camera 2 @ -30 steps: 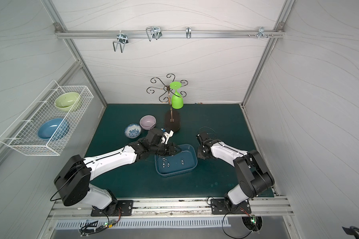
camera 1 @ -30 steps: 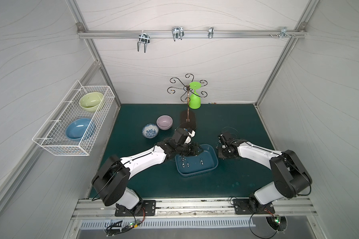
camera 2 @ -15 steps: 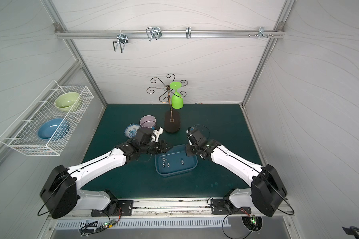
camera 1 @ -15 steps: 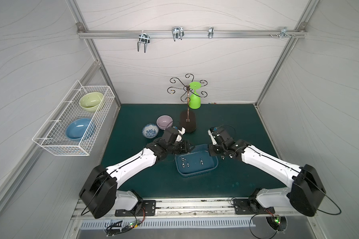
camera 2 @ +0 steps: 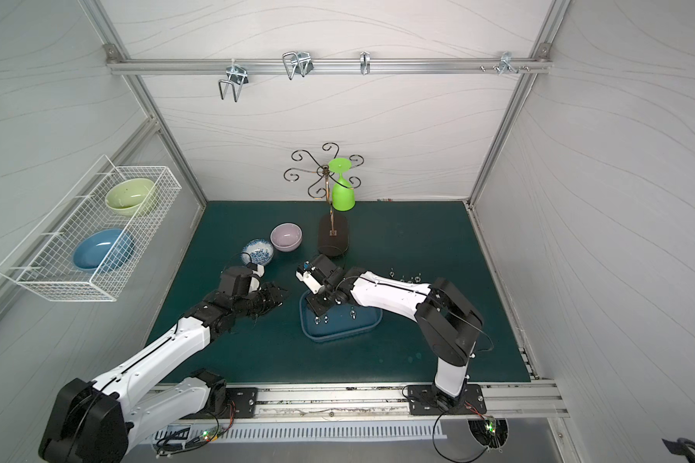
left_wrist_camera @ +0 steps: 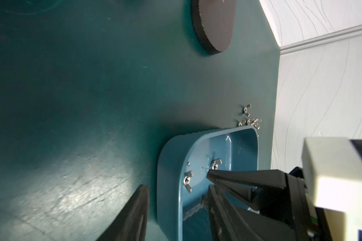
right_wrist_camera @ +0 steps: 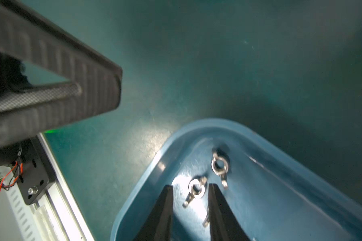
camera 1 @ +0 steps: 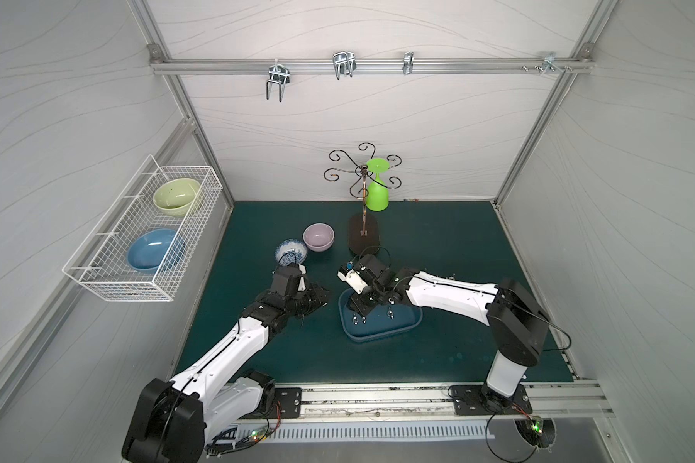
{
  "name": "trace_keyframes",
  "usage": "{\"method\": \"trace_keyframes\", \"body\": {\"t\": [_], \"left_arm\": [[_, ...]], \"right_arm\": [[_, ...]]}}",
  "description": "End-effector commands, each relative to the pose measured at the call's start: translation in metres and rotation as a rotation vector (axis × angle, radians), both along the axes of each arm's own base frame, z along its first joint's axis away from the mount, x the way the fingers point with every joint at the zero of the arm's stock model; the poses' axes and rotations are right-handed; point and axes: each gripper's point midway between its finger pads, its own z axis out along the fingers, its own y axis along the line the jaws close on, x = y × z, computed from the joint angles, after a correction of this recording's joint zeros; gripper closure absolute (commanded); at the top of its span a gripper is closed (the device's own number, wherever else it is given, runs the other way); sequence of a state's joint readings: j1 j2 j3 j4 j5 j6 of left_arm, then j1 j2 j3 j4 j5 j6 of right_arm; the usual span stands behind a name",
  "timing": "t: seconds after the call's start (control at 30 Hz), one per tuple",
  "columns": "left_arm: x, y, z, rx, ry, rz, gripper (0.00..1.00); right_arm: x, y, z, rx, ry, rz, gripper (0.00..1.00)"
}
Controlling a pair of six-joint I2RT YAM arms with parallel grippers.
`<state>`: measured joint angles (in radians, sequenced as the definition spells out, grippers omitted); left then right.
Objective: Take out the wing nut from the storage box
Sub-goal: Pick up the wing nut from the storage box.
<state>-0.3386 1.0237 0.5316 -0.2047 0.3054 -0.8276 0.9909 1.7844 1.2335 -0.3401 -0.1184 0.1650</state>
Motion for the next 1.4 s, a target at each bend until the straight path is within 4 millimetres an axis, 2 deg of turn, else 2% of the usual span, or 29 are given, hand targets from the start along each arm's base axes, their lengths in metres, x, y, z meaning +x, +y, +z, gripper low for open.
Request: {"method": "trace_keyframes", "body": {"t": [0.0,0.23,0.8,1.17,1.37], "left_arm": [[0.003,0.003,0.001,-0.014,-0.001,0.013,0.50],[0.005,-0.002,-0.002,-0.027,0.015,-0.007,0.50],[0.002,-0.003,0.003,-0.044,0.003,-0.019,0.50],[0.001,-0.005,0.004,-0.050,-0.004,-0.029,0.50],[0.002,-0.006,0.004,-0.053,-0.004,-0.029,0.51]], "right_arm": [[0.001,0.005,-0.012,-0.027,-0.007,0.035,0.67],[0.012,0.002,-0.028,-0.096,-0.046,0.018,0.67],[0.016,0.011,-0.057,-0.163,-0.068,0.011,0.70],[0.021,0.006,-0.068,-0.230,-0.090,-0.003,0.84],[0.020,0.006,-0.062,-0.209,-0.093,-0.015,0.99]]}}
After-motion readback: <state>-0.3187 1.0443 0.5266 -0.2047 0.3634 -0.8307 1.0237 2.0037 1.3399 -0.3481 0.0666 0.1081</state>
